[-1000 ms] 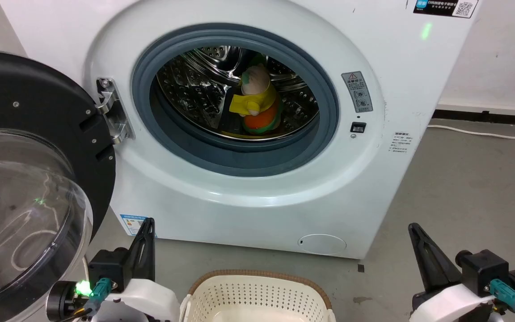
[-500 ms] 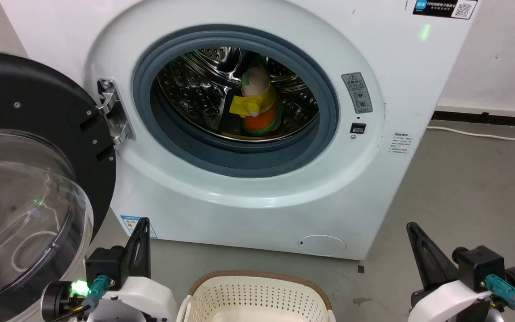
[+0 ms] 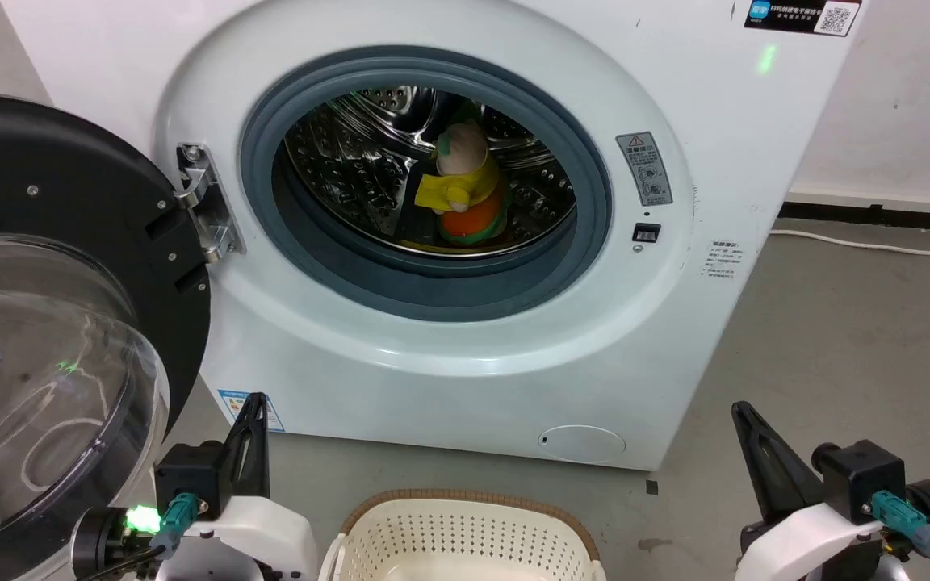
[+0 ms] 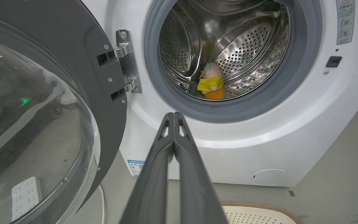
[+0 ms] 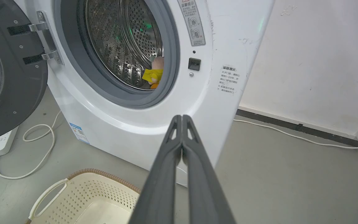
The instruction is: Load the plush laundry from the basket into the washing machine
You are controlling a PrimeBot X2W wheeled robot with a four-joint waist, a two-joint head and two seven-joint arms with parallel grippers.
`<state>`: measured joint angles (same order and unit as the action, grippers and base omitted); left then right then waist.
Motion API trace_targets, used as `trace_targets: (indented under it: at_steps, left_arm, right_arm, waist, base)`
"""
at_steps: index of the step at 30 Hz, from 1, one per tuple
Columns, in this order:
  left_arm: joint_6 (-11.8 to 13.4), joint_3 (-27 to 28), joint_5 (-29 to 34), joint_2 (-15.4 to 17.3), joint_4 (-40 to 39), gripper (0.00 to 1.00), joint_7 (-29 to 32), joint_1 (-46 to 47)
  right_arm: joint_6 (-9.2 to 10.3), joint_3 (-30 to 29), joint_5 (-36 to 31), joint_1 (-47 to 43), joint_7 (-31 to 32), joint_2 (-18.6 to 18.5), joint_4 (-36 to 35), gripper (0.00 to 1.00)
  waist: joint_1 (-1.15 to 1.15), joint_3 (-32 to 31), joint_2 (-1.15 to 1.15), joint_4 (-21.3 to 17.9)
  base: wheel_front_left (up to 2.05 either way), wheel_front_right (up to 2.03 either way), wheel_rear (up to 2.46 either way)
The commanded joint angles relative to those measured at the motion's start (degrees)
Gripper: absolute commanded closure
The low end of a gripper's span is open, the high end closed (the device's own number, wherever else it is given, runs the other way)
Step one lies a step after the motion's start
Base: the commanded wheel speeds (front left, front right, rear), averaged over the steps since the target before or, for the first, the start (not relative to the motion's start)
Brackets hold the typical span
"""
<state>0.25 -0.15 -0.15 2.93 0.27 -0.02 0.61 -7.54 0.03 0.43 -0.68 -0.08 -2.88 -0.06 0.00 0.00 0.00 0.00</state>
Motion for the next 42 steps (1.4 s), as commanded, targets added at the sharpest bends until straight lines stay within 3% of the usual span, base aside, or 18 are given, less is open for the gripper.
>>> trace_targets:
  at_steps: [1, 42]
  left_arm:
    - [-0.2, 0.1, 0.1, -0.1, -0.3, 1.0, 0.0, -0.6]
    - [-0.2, 0.1, 0.1, -0.1, -0.3, 1.0, 0.0, -0.6]
  right_arm:
    - [0.05, 0.0, -0.4, 0.7, 0.1, 0.0, 0.1, 1.0]
    - [0.05, 0.0, -0.4, 0.7, 0.1, 0.0, 0.1, 1.0]
  waist:
    - [0.0, 0.0, 0.0, 0.0]
    - [0.0, 0.0, 0.0, 0.0]
  base:
    - [0.0, 0.0, 0.0]
    - [0.0, 0.0, 0.0]
